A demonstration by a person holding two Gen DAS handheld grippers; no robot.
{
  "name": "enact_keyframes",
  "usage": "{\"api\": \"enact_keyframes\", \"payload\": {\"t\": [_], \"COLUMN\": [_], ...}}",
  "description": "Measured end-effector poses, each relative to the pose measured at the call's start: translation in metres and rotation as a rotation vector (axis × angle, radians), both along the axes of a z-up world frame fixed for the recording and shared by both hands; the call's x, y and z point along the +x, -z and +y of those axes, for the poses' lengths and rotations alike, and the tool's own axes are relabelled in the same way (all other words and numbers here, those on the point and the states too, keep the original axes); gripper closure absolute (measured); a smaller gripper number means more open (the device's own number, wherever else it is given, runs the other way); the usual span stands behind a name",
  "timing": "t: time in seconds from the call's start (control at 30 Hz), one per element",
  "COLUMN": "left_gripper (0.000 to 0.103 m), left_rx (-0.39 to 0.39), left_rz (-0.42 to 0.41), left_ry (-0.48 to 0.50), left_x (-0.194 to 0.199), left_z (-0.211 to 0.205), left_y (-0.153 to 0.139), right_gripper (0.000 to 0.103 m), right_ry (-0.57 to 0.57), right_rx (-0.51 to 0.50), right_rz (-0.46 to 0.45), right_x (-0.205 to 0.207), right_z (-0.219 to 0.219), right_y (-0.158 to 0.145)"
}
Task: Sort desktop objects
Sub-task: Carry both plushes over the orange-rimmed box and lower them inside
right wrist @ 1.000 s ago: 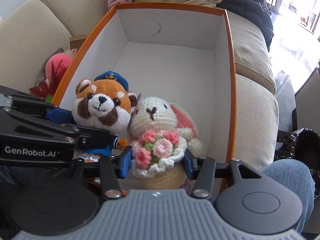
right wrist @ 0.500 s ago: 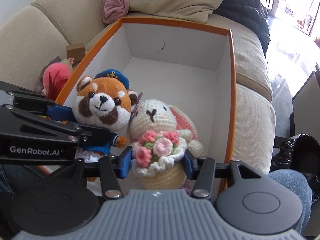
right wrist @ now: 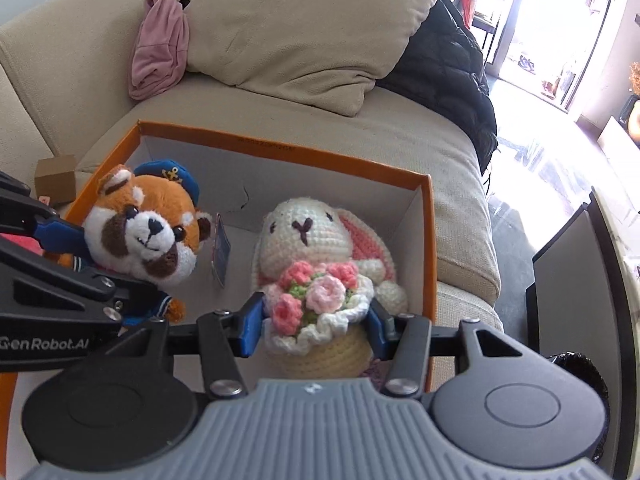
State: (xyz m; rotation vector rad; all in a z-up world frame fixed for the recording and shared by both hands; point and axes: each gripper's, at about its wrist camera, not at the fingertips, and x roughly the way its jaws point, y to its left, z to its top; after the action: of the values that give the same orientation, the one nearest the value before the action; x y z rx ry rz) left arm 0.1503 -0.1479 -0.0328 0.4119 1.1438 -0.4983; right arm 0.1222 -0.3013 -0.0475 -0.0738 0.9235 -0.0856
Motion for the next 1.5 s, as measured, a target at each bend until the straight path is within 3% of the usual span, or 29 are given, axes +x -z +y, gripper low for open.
{"api": "enact_keyframes", "payload": {"t": [0.33,0.47,0.7,0.77,0.9,1.0,1.3,1.5], "left_gripper": [0.053,0.049,0.042,0.035,0.033,0.033,0.033,0.033], "left_rx": [0.079,0.066,0.022,0.003,-0.023,-0.051,-0.155,-0.198], "left_rz": [-0.027,-0.014,-0.038,-0.045,-0.072,-0.090,-0.152,-0.191], "left_ry": [0.061,0.070,0.115,0.109,0.102,0.097,0.065,0.020], "left_x": [0.012,0.020,0.026,0.027,0.025,0.020,-0.006,-0.019], "left_z": [-0.028,-0.030,-0.023,-0.020,-0.016,-0.012,0.013,0.040], "left_y": [0.015,0.013,0.006,0.003,-0.003,-0.010,-0.034,-0.048], "right_gripper": [0.046,0.045,0.032,0.028,0.024,0.025,0.040,0.041], "right_ry": [-0.086,-0.096,-0.188,-0.210,-0.265,-0.306,-0.364,-0.393], "right_rx": [-0.180,-0.191,-0.182,-0.179,-0.251,-0.227,-0.205,-0.214], "right_rz": [0.004,-0.009,0.001,0.002,-0.016,-0.013,-0.014,0.020], "right_x": [0.016,0.017,0.018,0.016,0.011,0.008,-0.009,-0.015], "right_z": [0.019,0.015,0.013,0.012,0.013,0.005,0.003,0.001], "right_y": [0.024,0.023,0.023,0.019,0.010,0.004,-0.003,0.002]}}
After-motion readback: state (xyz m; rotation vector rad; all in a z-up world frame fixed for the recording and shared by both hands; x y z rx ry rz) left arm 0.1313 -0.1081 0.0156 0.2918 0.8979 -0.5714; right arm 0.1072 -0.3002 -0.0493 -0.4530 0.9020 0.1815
